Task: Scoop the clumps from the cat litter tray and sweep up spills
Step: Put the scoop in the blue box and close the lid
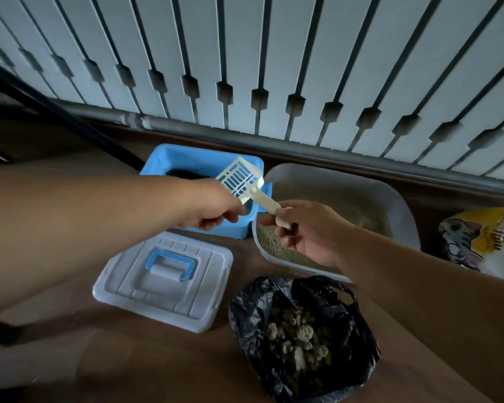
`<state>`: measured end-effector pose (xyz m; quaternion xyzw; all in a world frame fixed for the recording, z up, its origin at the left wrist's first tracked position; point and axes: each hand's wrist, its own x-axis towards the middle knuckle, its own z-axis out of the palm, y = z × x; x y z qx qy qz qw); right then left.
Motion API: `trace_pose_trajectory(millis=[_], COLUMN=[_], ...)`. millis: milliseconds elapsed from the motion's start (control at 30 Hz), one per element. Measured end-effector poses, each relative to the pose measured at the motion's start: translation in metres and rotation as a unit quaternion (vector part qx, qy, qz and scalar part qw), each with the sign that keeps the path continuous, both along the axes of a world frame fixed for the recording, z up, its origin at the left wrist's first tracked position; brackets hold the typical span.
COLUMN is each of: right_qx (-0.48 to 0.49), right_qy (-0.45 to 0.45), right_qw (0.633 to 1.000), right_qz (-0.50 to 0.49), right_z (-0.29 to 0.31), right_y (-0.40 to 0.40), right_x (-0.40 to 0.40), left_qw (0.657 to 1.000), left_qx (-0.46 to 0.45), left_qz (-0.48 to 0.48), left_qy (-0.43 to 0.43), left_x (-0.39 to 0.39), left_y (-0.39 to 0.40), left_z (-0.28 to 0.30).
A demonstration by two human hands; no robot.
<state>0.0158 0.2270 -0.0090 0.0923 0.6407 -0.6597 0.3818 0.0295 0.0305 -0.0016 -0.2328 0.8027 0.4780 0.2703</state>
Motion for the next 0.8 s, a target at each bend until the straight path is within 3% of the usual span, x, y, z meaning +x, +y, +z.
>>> trace_pose_trajectory(millis=[100, 200, 267, 367, 633, 733, 800], right_qx=[0.072, 0.157, 0.182, 0.189, 0.237, 0.277, 0.338], right_qy=[-0.007, -0.004, -0.003, -0.016, 0.139, 0.215, 0.277], right_qw=[0.997, 0.978, 0.966, 0.969, 0.962, 0.935, 0.893], right_qz=[0.036, 0.138, 0.184, 0.160, 0.012, 0.053, 0.106], right_z=[-0.004, -0.001, 0.003, -0.004, -0.061, -0.065, -0.064], right_y=[-0.018, -0.031, -0.038, -0.060, -0.090, -0.090, -0.092], right_x=[-0.022, -0.045, -0.054, -0.060, -0.026, -0.027, -0.029], left_qw=[0.994, 0.980, 0.976, 0.978, 0.951, 0.943, 0.943], left_qx=[-0.069, -0.130, -0.133, -0.120, -0.169, -0.193, -0.206], left_qz=[-0.072, -0.147, -0.152, -0.128, -0.169, -0.203, -0.208], left_qy=[0.034, 0.040, 0.075, 0.117, 0.195, 0.180, 0.160], left_x=[0.006, 0.018, 0.025, 0.021, 0.019, 0.035, 0.039], left_y=[-0.034, -0.049, -0.047, -0.038, -0.061, -0.076, -0.082], left_z=[-0.007, -0.027, -0.044, -0.058, -0.063, -0.071, -0.080])
